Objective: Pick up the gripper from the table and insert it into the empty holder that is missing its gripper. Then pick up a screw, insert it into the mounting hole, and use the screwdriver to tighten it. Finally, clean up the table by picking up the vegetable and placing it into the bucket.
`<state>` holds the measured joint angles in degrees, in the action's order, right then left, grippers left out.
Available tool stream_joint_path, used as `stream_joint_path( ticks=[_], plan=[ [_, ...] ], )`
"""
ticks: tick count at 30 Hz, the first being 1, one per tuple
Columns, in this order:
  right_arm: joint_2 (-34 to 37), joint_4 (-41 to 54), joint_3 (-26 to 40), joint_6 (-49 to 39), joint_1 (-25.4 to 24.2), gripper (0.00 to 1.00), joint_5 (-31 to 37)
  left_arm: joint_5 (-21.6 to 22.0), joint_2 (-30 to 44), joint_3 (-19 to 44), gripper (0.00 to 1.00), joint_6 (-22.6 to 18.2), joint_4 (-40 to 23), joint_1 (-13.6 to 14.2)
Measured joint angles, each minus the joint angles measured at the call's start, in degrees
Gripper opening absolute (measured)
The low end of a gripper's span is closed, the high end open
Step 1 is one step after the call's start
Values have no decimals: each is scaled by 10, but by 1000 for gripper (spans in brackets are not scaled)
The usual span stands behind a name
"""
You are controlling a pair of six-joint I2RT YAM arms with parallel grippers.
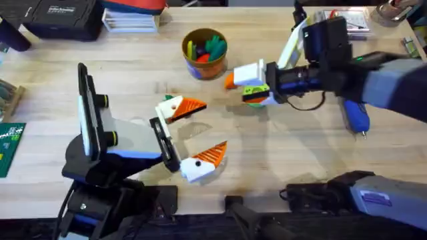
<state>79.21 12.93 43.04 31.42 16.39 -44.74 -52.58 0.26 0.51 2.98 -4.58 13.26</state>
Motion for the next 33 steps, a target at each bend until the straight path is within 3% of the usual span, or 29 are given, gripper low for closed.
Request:
stream_joint_path(
  ticks=[3,8,12,14,21,26,33],
  plan=[
    [-43,91,22,-67,25,994,118,0,0,0,987,0,0,0],
    [-64,160,32,-139,91,994,324,0,0,0,985,0,0,0],
    [-42,164,32,-176,131,992,418,0,0,0,986,0,0,0],
    [-28,160,32,-186,141,910,440,0,0,0,986,0,0,0],
    [12,144,32,-195,145,480,475,0,0,0,986,0,0,0],
    [21,137,32,-195,145,412,483,0,0,0,986,0,0,0],
    [21,122,32,-195,145,400,484,-1,0,0,986,0,0,0]
  ],
)
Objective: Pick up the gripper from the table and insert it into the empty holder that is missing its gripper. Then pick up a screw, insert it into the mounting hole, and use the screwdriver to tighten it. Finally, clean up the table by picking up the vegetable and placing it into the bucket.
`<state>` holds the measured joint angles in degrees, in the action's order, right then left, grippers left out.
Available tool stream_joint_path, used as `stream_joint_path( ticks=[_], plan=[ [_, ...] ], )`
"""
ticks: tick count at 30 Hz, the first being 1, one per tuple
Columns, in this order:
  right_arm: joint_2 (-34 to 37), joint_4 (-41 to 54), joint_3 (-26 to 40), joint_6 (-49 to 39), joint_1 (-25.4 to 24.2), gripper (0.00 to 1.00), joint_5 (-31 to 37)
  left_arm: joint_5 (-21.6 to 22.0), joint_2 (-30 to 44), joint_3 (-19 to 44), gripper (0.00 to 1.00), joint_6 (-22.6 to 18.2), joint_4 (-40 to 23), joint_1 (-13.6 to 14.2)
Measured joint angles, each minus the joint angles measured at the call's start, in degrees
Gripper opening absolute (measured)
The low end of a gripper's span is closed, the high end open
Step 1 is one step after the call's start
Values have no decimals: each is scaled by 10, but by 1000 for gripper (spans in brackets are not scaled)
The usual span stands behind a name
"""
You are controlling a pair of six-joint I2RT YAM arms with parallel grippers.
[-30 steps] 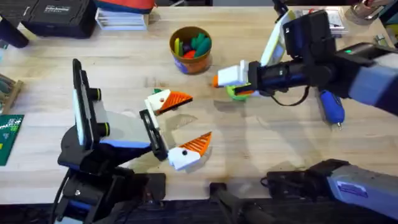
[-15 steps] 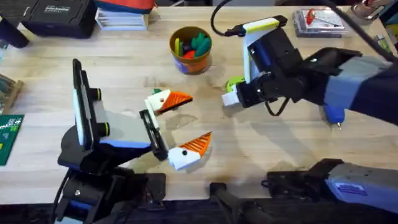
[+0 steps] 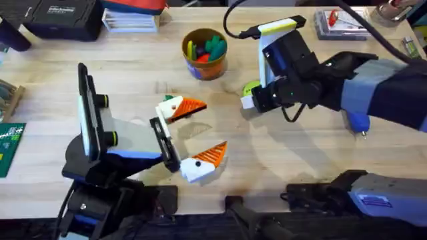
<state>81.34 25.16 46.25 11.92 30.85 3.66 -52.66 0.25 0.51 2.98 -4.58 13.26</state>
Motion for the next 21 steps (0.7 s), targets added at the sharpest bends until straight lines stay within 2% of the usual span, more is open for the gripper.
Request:
stream_joint_path(
  ticks=[12,21],
  plan=[
    [8,-7,0,0,2,197,1,-1,0,0,986,0,0,0],
    [21,-14,6,0,2,166,4,-1,0,0,986,0,0,0]
  ],
)
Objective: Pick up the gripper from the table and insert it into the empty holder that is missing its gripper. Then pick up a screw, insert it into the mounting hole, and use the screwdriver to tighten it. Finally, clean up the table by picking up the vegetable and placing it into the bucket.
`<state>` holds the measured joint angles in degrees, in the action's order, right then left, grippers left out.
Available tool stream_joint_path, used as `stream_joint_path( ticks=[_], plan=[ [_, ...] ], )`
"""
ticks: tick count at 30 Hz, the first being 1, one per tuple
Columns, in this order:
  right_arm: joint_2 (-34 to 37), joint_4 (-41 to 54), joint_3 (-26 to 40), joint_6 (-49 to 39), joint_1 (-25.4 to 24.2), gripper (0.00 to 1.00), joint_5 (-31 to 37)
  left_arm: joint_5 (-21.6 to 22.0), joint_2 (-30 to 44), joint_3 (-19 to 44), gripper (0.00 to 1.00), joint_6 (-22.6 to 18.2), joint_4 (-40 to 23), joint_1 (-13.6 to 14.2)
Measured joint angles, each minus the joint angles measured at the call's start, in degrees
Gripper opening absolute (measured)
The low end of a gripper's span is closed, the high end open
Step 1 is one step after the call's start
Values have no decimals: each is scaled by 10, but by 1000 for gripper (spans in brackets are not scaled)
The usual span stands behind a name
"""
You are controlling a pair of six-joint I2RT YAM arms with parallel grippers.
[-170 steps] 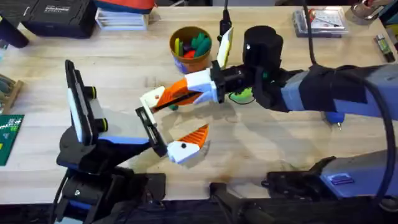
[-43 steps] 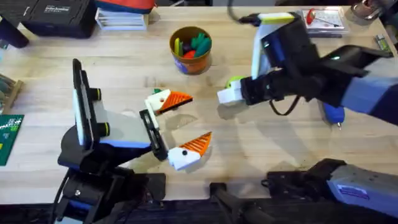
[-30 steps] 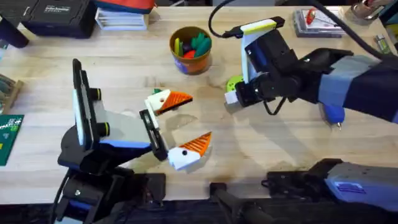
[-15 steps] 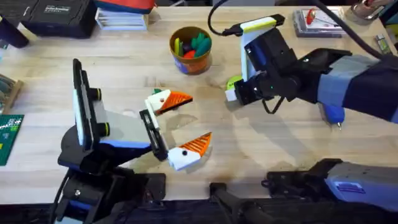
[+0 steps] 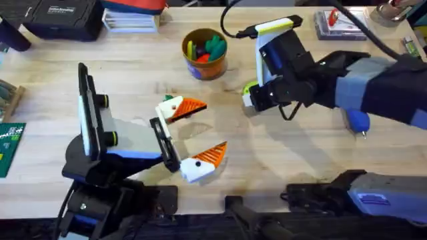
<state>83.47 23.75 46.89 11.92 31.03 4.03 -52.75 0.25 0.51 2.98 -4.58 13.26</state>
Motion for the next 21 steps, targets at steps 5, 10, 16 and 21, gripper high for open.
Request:
stream_joint_path(
  ticks=[5,10,16,21],
  plan=[
    [4,-2,3,-2,0,11,12,0,0,0,986,0,0,0],
    [4,-1,3,-2,0,7,13,0,0,0,986,0,0,0],
    [4,17,10,-5,1,7,12,0,0,0,986,0,0,0],
    [-20,108,67,-18,3,6,10,0,0,0,986,0,0,0]
  ],
)
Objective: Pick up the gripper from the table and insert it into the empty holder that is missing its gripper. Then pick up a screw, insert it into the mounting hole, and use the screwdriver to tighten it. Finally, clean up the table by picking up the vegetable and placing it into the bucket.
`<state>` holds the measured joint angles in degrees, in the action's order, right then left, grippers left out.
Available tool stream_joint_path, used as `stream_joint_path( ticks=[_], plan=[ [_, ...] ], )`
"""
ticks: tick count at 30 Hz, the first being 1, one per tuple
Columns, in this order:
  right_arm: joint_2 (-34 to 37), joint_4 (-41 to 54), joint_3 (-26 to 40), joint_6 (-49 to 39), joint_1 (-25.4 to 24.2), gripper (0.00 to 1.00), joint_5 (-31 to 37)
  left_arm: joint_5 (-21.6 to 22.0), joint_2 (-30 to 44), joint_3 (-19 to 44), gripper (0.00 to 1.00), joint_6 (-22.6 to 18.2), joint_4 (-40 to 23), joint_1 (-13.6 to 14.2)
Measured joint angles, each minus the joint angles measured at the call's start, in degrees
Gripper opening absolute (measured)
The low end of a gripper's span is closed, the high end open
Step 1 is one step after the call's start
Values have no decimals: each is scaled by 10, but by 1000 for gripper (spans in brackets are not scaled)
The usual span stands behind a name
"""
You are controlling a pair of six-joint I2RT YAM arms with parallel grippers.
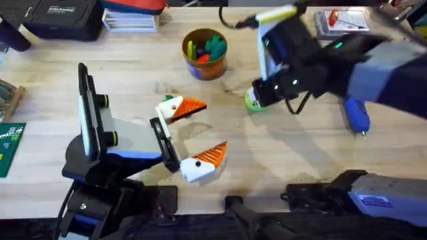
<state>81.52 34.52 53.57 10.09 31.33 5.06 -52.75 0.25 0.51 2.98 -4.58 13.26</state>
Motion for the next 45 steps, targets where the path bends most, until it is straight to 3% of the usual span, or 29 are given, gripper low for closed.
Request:
stream_joint_path(
  ticks=[9,18,31,45],
  plan=[
    [-31,146,158,-32,14,6,-11,0,0,0,986,0,0,0],
    [-31,160,282,-75,138,6,-55,0,0,0,986,0,0,0],
    [-7,100,291,-79,260,6,-64,-9,0,0,986,0,-1,0],
    [34,92,291,-75,293,5,-64,-13,0,0,987,0,-2,0]
  ],
)
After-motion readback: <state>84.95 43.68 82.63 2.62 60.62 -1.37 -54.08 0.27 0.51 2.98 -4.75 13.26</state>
